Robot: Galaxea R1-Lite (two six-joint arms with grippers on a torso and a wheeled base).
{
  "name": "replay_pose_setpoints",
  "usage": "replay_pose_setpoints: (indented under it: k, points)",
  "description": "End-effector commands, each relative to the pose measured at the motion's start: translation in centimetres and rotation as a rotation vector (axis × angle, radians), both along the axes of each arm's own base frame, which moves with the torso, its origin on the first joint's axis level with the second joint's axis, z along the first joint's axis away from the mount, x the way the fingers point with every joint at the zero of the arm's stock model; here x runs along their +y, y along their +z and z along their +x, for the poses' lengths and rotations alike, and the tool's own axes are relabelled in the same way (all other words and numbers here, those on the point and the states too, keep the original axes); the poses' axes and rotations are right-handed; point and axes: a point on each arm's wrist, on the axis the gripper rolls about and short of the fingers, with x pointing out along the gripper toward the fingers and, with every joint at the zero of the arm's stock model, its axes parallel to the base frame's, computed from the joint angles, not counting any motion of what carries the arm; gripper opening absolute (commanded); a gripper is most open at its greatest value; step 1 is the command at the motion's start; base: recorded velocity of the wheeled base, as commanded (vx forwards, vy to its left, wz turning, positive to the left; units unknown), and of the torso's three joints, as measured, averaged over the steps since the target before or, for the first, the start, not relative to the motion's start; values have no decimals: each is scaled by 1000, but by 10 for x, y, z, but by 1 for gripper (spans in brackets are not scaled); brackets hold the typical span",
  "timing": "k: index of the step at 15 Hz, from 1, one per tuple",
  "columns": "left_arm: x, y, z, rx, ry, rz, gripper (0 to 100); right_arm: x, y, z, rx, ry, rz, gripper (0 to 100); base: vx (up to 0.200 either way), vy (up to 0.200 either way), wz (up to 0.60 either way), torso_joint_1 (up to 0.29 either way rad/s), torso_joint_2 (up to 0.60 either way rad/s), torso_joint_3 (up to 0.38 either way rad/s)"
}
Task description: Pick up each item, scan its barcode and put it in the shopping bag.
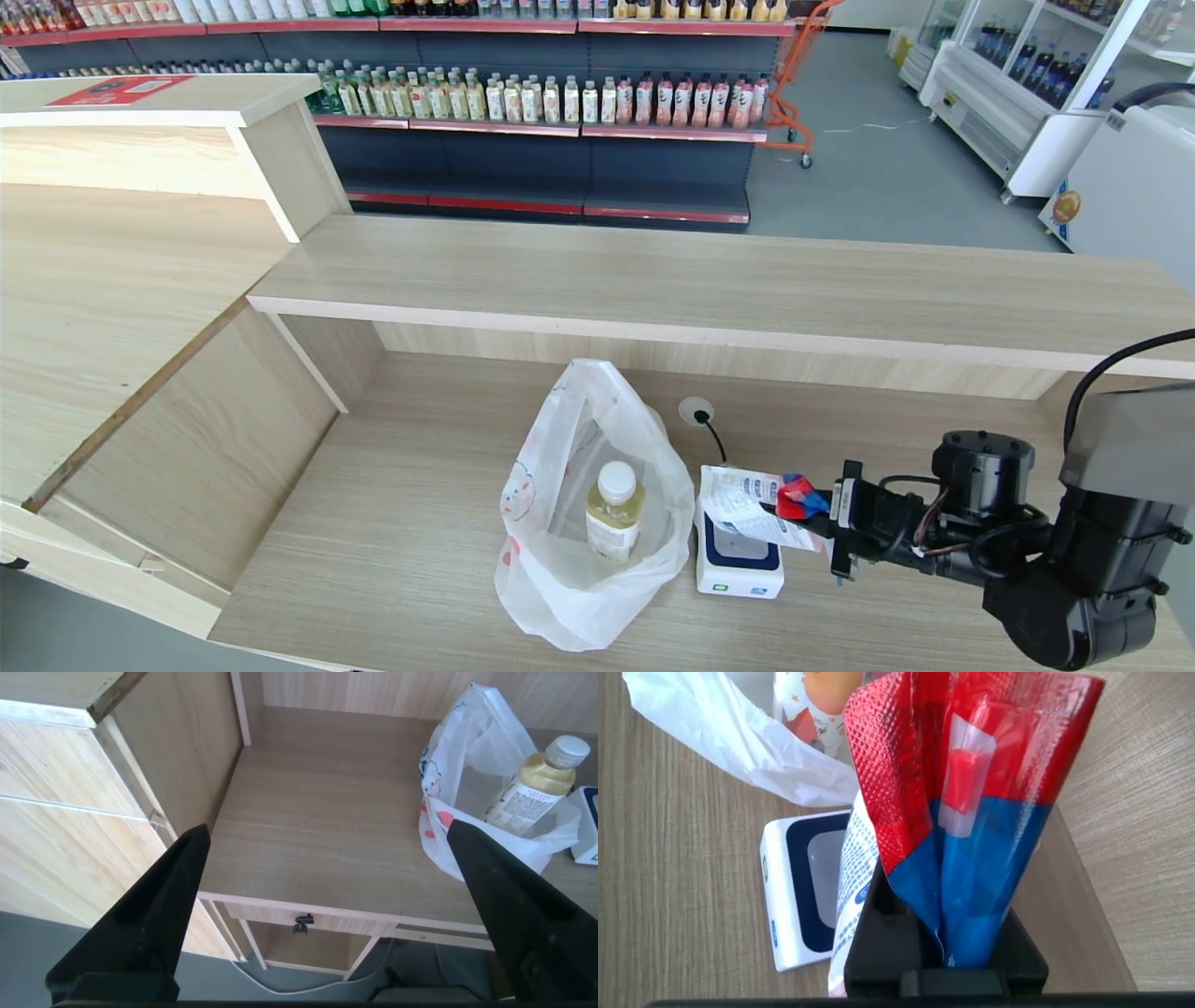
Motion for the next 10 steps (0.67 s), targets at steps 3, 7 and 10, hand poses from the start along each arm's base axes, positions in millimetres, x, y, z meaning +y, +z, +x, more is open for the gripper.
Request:
replay_pose_setpoints:
  k: [3,7,10]
  points:
    - [0,0,0,-1,0,0,100,0,3,-1,-4,2,5,0,0,0,0,0,0,0]
    - [0,0,0,-1,0,0,100,-3,15,-20,81,-20,57,0,0,0,0,0,0,0]
    - [0,0,0,-1,0,0,100,-16,64,-46,193,-177,275,0,0,0,0,0,0,0]
